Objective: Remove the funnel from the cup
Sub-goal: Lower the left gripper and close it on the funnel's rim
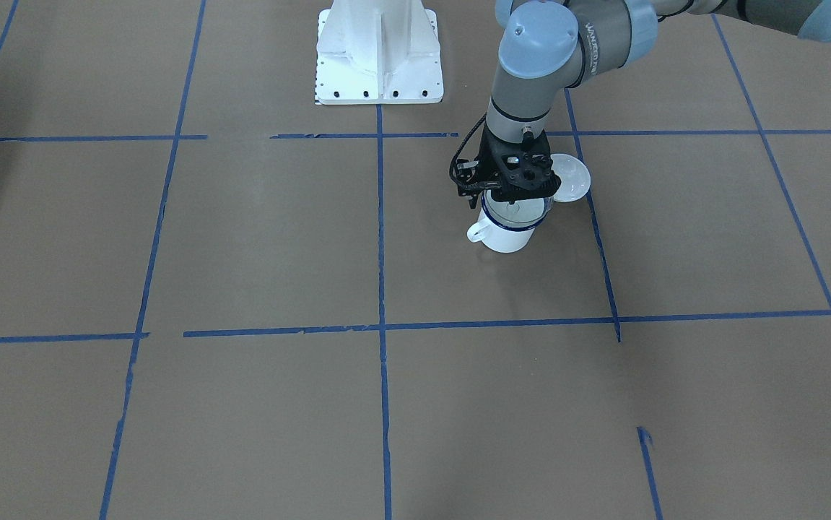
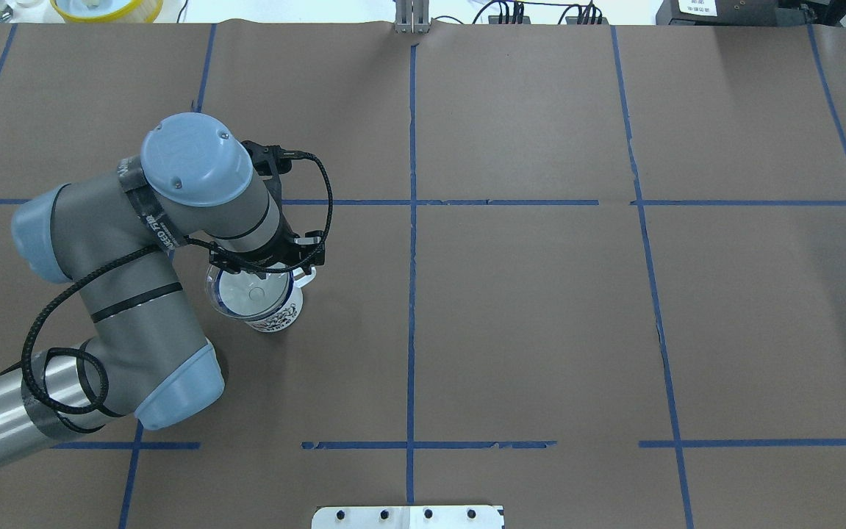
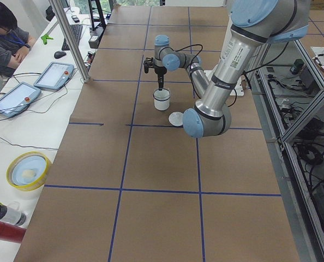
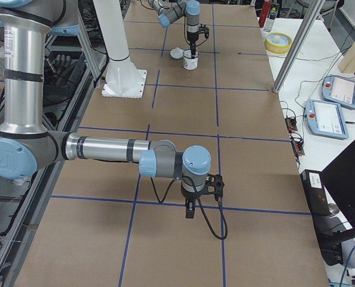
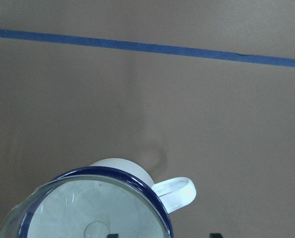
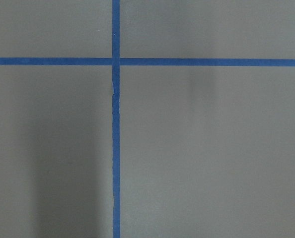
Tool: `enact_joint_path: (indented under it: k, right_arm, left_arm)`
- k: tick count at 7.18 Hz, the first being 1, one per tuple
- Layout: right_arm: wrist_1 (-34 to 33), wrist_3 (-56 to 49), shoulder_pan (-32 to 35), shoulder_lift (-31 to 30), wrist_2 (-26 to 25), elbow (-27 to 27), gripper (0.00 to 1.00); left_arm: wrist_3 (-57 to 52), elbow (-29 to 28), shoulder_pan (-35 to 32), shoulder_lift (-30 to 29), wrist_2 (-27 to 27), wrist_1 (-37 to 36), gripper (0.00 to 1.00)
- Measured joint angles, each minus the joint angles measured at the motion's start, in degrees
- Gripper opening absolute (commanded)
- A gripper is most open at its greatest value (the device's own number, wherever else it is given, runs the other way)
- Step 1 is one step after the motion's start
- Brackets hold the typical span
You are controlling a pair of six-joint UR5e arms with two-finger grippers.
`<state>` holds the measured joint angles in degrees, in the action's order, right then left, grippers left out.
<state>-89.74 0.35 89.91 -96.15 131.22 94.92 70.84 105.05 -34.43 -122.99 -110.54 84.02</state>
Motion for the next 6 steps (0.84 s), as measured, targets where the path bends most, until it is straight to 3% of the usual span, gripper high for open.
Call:
enact_joint_path:
  k: [1,2,3,6]
  right_arm:
    - [0.00,0.00,0.00,0.00,0.00,0.00,1.00]
    - [0.00,0.00,0.00,0.00,0.00,0.00,1.00]
    - [0.00,0.00,0.00,0.00,0.00,0.00,1.00]
    - [0.00,0.00,0.00,0.00,0.00,0.00,1.00]
  left_arm:
    - [0.00,-0.34,0.14,-0.26,0.04,0.00,0.36]
    - [0.00,-0.48,0.25,-0.33,0.06,0.00,0.07]
    - [0.00,-0.47,0.29,-0.31,0.06,-0.02,0.00]
    - [-0.06,0.66,0.28,-0.30,0.87,-2.05,0.00]
